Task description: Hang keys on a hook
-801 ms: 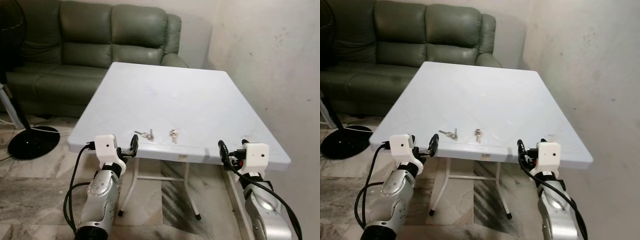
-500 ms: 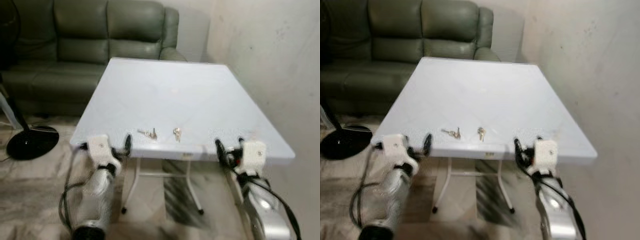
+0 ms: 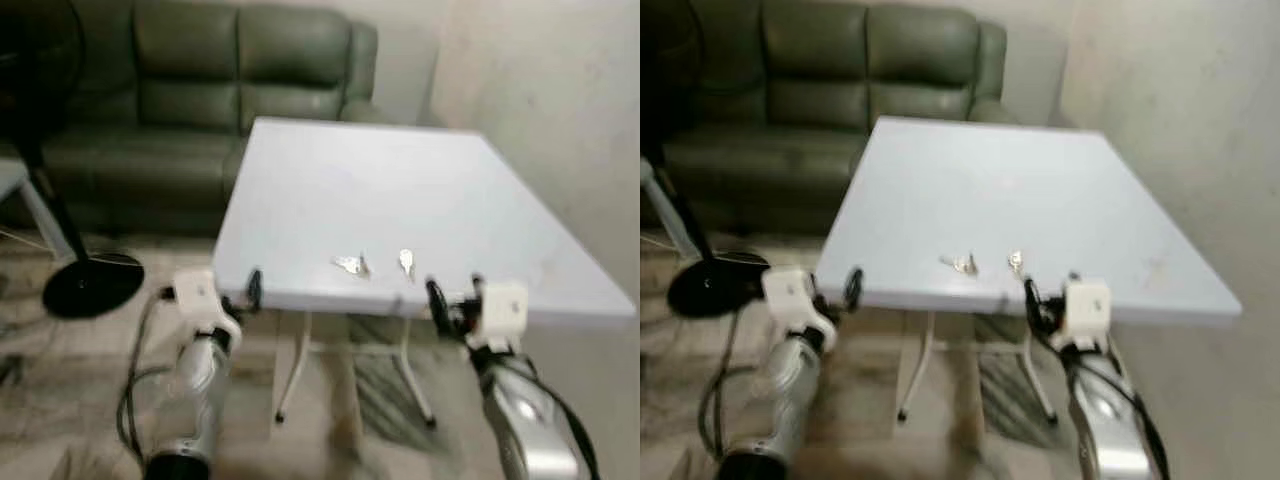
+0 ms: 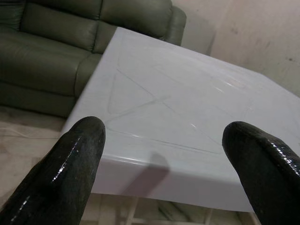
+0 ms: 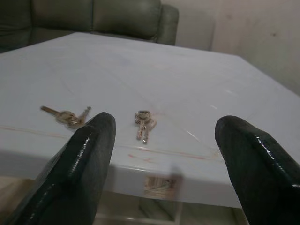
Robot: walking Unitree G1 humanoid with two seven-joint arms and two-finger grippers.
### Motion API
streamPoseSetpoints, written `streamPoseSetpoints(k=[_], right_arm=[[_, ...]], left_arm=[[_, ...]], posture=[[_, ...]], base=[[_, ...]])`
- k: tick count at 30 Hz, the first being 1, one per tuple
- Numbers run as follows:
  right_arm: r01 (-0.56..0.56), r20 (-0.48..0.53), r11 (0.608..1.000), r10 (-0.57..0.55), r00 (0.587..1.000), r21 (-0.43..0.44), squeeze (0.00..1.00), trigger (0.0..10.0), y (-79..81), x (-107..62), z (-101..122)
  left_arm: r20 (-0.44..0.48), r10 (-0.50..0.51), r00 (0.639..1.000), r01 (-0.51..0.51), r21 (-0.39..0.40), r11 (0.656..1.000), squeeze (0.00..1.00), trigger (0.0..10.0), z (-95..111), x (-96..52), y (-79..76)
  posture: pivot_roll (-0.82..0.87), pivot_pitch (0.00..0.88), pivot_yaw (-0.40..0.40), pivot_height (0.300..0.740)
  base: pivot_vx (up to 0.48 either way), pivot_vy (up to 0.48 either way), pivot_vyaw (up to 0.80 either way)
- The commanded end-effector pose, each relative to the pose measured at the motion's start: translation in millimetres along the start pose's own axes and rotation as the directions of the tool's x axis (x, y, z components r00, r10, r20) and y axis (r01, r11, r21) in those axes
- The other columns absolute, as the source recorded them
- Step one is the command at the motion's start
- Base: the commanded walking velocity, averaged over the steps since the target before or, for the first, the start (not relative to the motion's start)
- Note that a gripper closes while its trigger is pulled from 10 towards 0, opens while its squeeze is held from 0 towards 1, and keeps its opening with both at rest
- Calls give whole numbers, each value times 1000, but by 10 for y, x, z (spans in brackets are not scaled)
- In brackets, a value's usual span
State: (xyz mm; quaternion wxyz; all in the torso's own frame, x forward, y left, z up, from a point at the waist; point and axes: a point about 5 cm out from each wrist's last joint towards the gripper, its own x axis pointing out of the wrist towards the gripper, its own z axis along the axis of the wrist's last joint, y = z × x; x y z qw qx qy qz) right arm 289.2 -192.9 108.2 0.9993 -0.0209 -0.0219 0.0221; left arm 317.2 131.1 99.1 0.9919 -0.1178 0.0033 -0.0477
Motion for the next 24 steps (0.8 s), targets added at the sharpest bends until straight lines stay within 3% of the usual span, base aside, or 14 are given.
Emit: streamPoseSetpoints(k=[1, 15, 24], right_arm=[[-12, 22, 1000, 12, 1000, 0, 0, 10000, 16, 33, 60], [-13, 21, 1000, 13, 1000, 1, 0, 10000, 9, 24, 62], [-12, 18, 1000, 12, 1000, 2, 0, 10000, 10, 19, 56]], left_arm=[[-6, 23, 1000, -23, -2, 1000, 0, 10000, 22, 18, 40], [14, 12, 1000, -12, -22, 1000, 0, 10000, 45, 19, 21], [12, 18, 1000, -18, -19, 1000, 0, 10000, 48, 19, 38]], posture=[[-5, 22, -85, 740], [-11, 27, -82, 740], [-9, 32, -81, 740]], base=[[0, 0, 0], [0, 0, 0], [261, 0, 0]])
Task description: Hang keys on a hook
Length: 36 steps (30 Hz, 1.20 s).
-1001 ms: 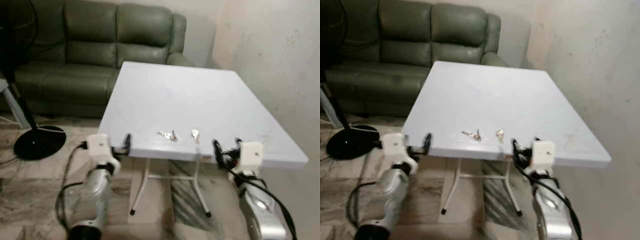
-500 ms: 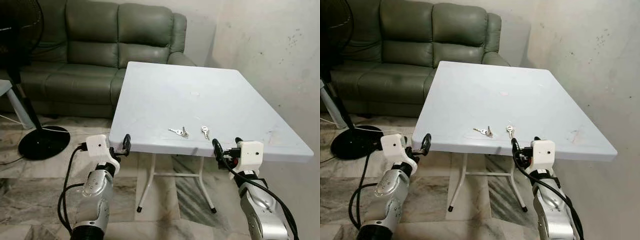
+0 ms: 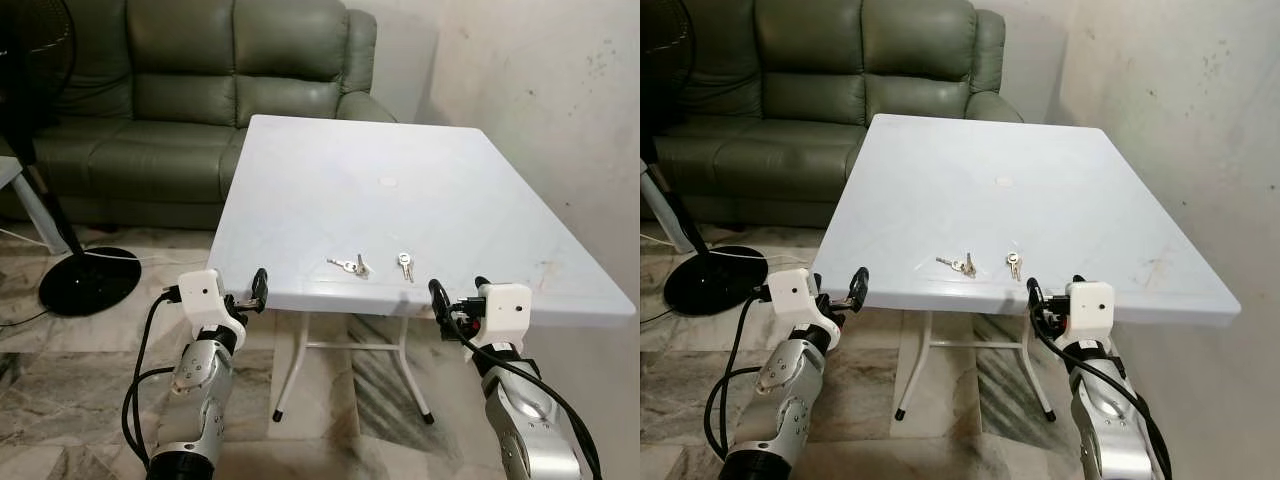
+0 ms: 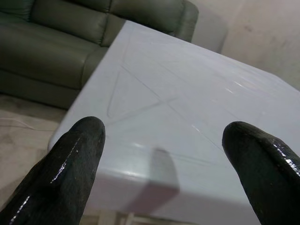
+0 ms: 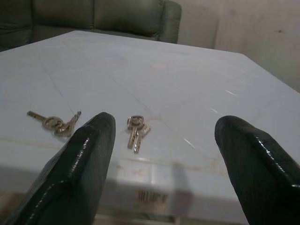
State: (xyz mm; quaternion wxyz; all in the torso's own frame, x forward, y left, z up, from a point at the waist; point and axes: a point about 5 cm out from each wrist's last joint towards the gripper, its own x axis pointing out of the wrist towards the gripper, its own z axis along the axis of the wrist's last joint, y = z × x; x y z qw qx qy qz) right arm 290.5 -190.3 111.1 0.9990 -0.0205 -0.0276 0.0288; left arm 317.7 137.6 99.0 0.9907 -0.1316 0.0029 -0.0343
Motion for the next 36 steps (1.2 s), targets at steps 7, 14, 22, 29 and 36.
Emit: streamPoseSetpoints(k=[7, 14, 22, 29, 36], right_arm=[[-2, 5, 1000, 2, 1000, 1, 0, 10000, -12, 0, 26], [-5, 3, 1000, 5, 1000, 0, 0, 10000, -11, -13, 21], [-9, 1, 1000, 9, 1000, 0, 0, 10000, -3, -17, 17], [-12, -2, 1000, 12, 1000, -2, 0, 10000, -4, -26, 13], [-38, -9, 999, 38, 999, -5, 0, 10000, 7, -26, 8]], left_arm=[[9, -6, 1000, 6, 10, 1000, 0, 10000, 35, 16, -23], [4, -5, 1000, 5, 9, 1000, 0, 10000, 27, 6, -19], [4, -4, 1000, 4, 13, 1000, 0, 10000, 29, 6, -16], [-1, -3, 1000, 3, 9, 1000, 0, 10000, 20, -4, -21], [-5, 9, 1000, -8, 35, 999, 0, 10000, -4, -22, -33]], posture=[[-8, 35, -81, 740], [-8, 40, -82, 740], [-7, 41, -81, 740], [-7, 44, -83, 740], [-5, 46, -86, 740]], base=[[264, 0, 0], [260, 0, 0], [343, 0, 0], [343, 0, 0], [134, 0, 0]])
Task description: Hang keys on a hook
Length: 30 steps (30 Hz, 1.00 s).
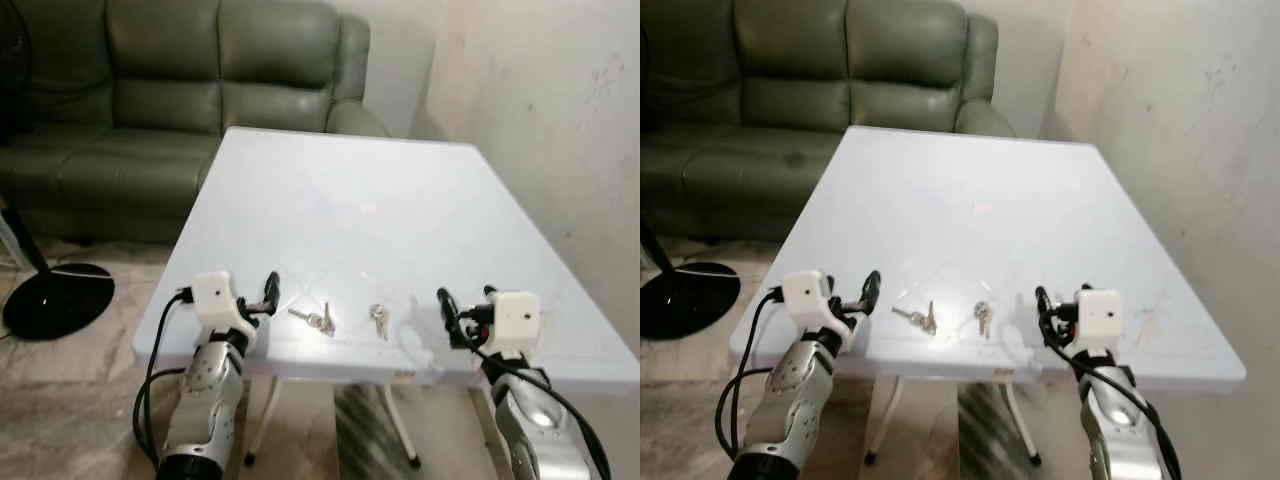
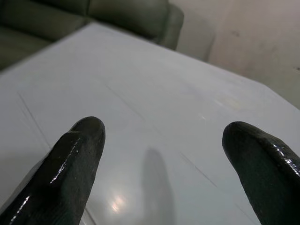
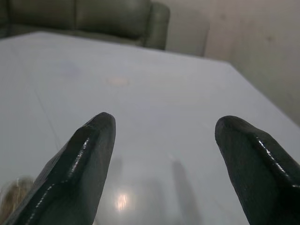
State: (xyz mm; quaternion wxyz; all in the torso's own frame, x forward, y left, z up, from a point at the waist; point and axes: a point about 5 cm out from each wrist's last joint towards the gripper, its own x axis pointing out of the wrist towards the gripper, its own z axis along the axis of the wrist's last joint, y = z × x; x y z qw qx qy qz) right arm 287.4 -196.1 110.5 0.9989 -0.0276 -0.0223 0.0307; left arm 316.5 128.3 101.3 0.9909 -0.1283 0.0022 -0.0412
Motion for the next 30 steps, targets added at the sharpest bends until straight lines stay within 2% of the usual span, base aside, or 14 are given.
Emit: streamPoseSetpoints(k=[1, 2, 8, 10, 12, 14, 20, 26, 30], right_arm=[[-45, -1, 999, 45, 999, 6, 0, 10000, 70, 11, 12], [-59, -6, 998, 59, 998, 2, 0, 10000, 76, 14, 8], [-145, -12, 989, 144, 989, -39, 0, 10000, 70, 62, 35], [-170, -14, 984, 169, 985, -54, 0, 10000, 49, 100, 62], [-193, -12, 979, 192, 981, -69, 0, 10000, 51, 116, 78], [-257, -24, 963, 256, 966, -76, 0, 10000, 61, 162, 99], [-323, -32, 942, 322, 946, -90, 0, 10000, 95, 192, 120], [-461, -40, 885, 459, 888, -72, 0, 10000, 254, 315, 231], [-470, -53, 879, 467, 883, -76, 0, 10000, 327, 367, 235]], left_arm=[[-14, 22, 1000, -22, 17, 1000, 0, 10000, -15, -21, 54], [-20, 17, 1000, -17, 0, 1000, 0, 10000, -25, -25, 39], [-16, -51, 999, 52, 67, 996, 0, 10000, -51, -70, -84], [-23, -80, 997, 81, 49, 996, 0, 10000, -73, -88, -144], [-24, -89, 996, 90, 68, 994, 0, 10000, -75, -94, -169], [-26, -135, 990, 137, 75, 988, 0, 10000, -88, -126, -264], [-31, -165, 986, 167, 79, 983, 0, 10000, -98, -158, -317], [-21, -245, 969, 246, 138, 959, 0, 10000, -103, -256, -457], [-37, -277, 960, 279, 161, 947, 0, 10000, -123, -305, -502]], posture=[[-5, 46, -86, 740], [-5, 46, -86, 740], [-4, 44, -85, 740], [-4, 45, -85, 740], [-4, 46, -85, 740], [-2, 51, -85, 740], [-2, 50, -85, 740], [15, 34, -94, 740], [21, 41, -94, 740]], base=[[0, 0, 0], [0, 0, 0], [0, 0, 0], [0, 0, 0], [0, 0, 0], [0, 0, 0], [0, 0, 0], [0, 0, 0], [0, 0, 0]])
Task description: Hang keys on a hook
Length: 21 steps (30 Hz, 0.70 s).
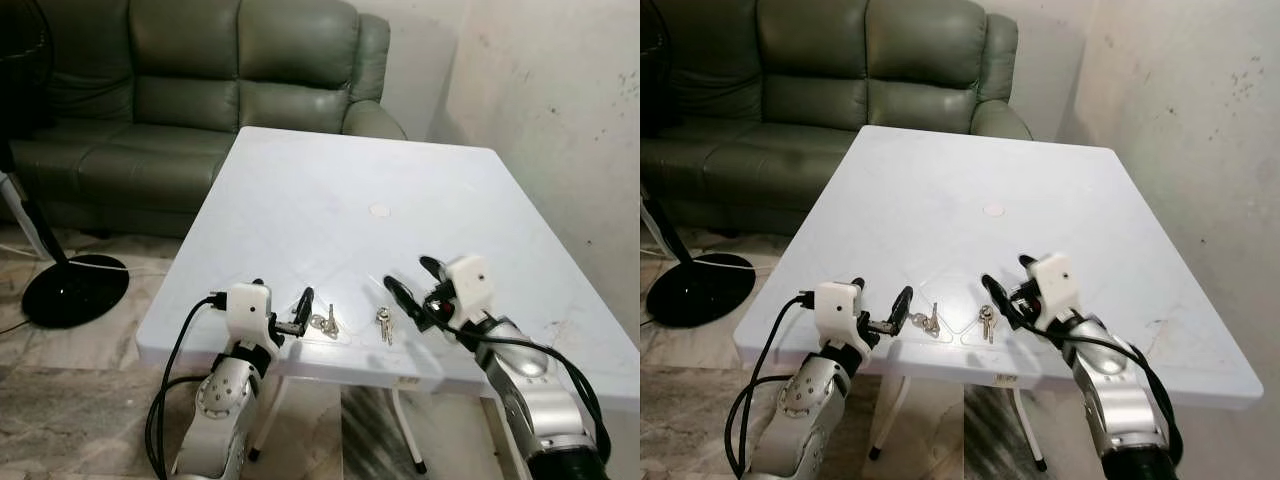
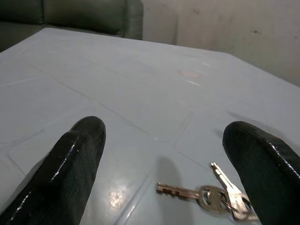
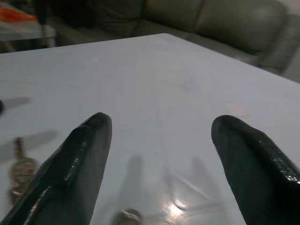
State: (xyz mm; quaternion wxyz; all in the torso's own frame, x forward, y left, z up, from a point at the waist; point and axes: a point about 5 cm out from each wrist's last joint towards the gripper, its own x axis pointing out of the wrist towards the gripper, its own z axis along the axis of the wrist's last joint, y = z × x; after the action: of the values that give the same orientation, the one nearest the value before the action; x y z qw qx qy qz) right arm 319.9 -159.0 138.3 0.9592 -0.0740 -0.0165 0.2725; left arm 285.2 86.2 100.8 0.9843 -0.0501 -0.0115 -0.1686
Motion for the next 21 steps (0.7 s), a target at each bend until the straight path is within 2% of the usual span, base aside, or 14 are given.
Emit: streamPoseSetpoints(k=[1, 2, 3, 11, 12, 15, 17, 21], right_arm=[[8, -38, 1000, -7, 999, 9, 0, 10000, -5, 14, -51], [29, -49, 1000, -29, 998, 1, 0, 10000, -9, 36, -55], [20, -55, 1000, -19, 998, 21, 0, 10000, 3, 43, -62], [-11, -121, 1000, 11, 993, 0, 0, 10000, 17, 49, -126], [-10, -172, 1000, 8, 985, -6, 0, 10000, 13, 31, -204], [-5, -241, 1000, -2, 971, -28, 0, 10000, 17, 16, -291], [-12, -263, 999, 1, 965, -40, 0, 10000, 23, 10, -314], [-13, -299, 1000, 11, 954, -5, 0, 10000, 40, -1, -360]], left_arm=[[-2, -31, 1000, 31, 13, 999, 0, 10000, 6, -12, -86], [-5, -36, 999, 36, 4, 999, 0, 10000, 2, -20, -102], [-5, -36, 999, 36, 4, 999, 0, 10000, -1, -25, -110], [-17, -53, 998, 53, 12, 998, 0, 10000, -17, -66, -163], [-17, -55, 998, 55, 14, 998, 0, 10000, -15, -70, -171], [-17, -56, 998, 57, 14, 998, 0, 10000, -10, -75, -178], [-18, -55, 998, 56, 15, 998, 0, 10000, -9, -77, -177], [-18, -52, 998, 52, 7, 999, 0, 10000, -3, -84, -179]], posture=[[24, 45, -96, 740], [25, 46, -96, 740], [27, 50, -98, 740], [27, 66, -101, 740], [26, 70, -100, 740], [25, 75, -101, 740], [25, 75, -101, 740], [24, 82, -101, 740]], base=[[0, 0, 0], [0, 0, 0], [0, 0, 0], [0, 0, 0], [0, 0, 0], [0, 0, 0], [0, 0, 0], [0, 0, 0]])
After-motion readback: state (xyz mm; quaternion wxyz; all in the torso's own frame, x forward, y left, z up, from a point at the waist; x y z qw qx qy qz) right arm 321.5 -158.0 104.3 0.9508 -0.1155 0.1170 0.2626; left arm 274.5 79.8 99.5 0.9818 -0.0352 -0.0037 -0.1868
